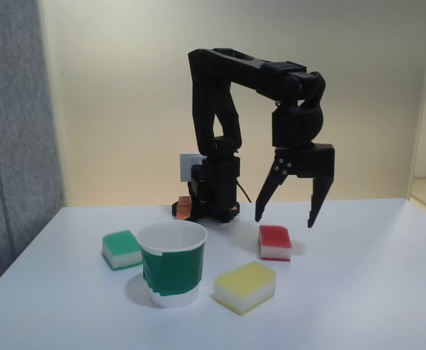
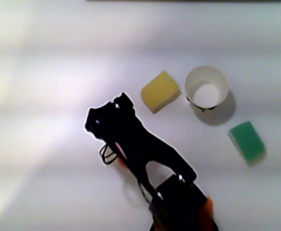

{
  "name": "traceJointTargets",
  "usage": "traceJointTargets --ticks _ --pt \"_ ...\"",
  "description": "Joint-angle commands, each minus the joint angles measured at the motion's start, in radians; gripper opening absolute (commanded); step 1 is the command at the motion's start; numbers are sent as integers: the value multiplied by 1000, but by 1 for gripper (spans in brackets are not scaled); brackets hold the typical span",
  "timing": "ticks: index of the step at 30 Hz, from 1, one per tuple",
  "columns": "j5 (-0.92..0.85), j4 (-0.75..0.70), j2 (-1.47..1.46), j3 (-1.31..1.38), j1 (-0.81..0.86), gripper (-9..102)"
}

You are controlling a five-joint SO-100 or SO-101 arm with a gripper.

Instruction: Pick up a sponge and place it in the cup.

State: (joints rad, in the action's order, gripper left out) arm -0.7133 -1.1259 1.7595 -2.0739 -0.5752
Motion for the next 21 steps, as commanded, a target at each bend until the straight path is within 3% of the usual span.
traceJointTargets --ticks 1,21 --pt "-15 -6 8 -18 -29 36" --pt "-38 32 -6 -152 -83 34"
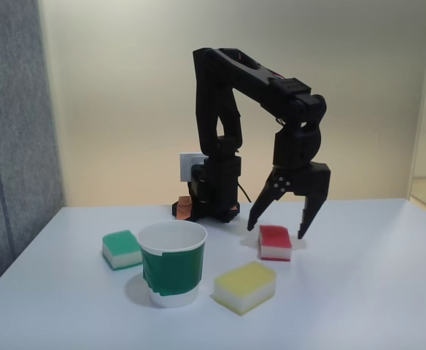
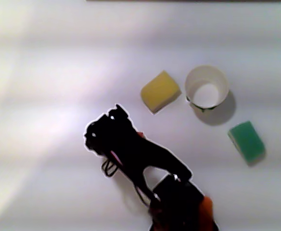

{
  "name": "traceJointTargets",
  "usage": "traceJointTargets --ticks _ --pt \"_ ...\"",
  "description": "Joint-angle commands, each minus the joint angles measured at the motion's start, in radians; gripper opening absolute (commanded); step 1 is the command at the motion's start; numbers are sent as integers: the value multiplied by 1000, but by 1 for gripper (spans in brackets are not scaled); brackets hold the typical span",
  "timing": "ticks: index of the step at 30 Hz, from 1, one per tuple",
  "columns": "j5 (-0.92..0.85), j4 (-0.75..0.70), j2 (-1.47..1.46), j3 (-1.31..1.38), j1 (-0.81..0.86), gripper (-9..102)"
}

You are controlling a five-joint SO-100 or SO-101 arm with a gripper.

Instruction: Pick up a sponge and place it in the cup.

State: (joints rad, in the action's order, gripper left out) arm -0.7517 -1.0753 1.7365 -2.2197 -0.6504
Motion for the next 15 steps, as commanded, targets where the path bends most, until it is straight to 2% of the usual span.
traceJointTargets --ticks 1,10,15 --pt "3 -25 17 -6 -8 33" --pt "-9 -21 31 -18 20 21" --pt "-2 0 31 -18 18 22"
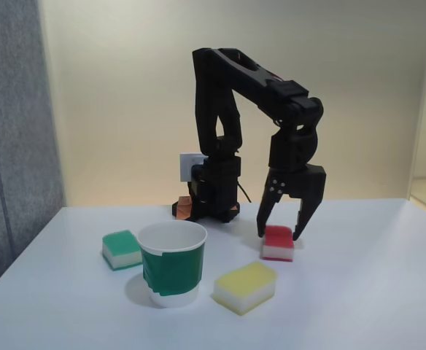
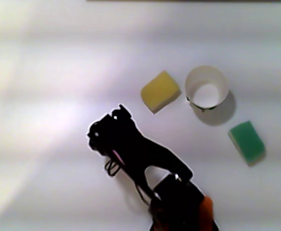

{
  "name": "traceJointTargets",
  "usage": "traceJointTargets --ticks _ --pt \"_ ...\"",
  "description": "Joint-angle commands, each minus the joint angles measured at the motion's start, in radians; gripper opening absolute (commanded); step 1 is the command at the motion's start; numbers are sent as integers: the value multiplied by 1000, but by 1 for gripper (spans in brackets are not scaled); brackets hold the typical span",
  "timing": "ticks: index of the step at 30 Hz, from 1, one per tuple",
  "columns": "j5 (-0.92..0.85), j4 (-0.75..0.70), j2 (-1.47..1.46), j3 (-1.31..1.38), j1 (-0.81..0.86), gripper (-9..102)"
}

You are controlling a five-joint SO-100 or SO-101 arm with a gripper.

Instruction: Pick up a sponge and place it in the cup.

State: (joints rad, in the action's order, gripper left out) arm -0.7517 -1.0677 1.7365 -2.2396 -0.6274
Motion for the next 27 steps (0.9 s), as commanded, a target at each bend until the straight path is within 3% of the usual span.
traceJointTargets --ticks 1,4,6,10,17,23,27 --pt "0 -3 29 2 -5 22" --pt "-6 28 29 2 -3 23" --pt "-12 49 23 2 2 32" --pt "-5 63 -6 8 6 33" --pt "17 101 -25 -2 11 20" --pt "52 107 -23 -2 -12 2" --pt "127 83 20 18 -21 0"
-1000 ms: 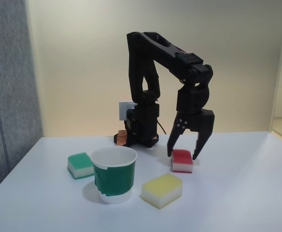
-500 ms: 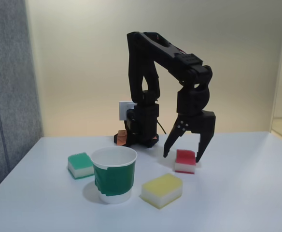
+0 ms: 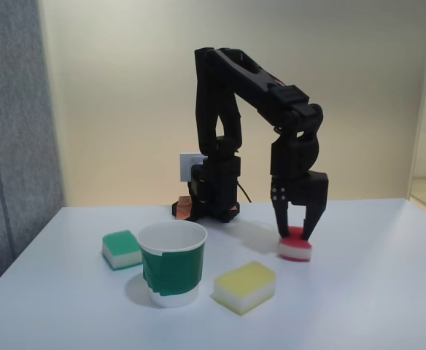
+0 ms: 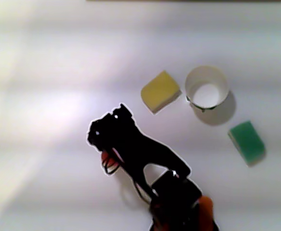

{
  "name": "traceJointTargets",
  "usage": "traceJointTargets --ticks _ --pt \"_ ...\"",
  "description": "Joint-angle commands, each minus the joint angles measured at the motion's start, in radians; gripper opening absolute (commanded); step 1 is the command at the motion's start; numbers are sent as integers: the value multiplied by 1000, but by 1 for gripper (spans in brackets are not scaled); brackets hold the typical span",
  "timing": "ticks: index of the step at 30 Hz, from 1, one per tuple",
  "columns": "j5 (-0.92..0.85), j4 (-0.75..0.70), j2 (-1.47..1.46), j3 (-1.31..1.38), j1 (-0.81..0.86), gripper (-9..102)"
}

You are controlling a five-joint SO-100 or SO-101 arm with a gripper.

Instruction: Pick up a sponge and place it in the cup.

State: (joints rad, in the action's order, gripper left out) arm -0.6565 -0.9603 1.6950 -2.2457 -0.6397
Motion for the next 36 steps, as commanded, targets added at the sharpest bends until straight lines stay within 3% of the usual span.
traceJointTargets --ticks 1,11,26,36 --pt "60 -48 78 37 -6 0" --pt "149 -284 307 256 156 0" --pt "3 -204 466 408 621 0" --pt "-83 -210 491 397 788 0"
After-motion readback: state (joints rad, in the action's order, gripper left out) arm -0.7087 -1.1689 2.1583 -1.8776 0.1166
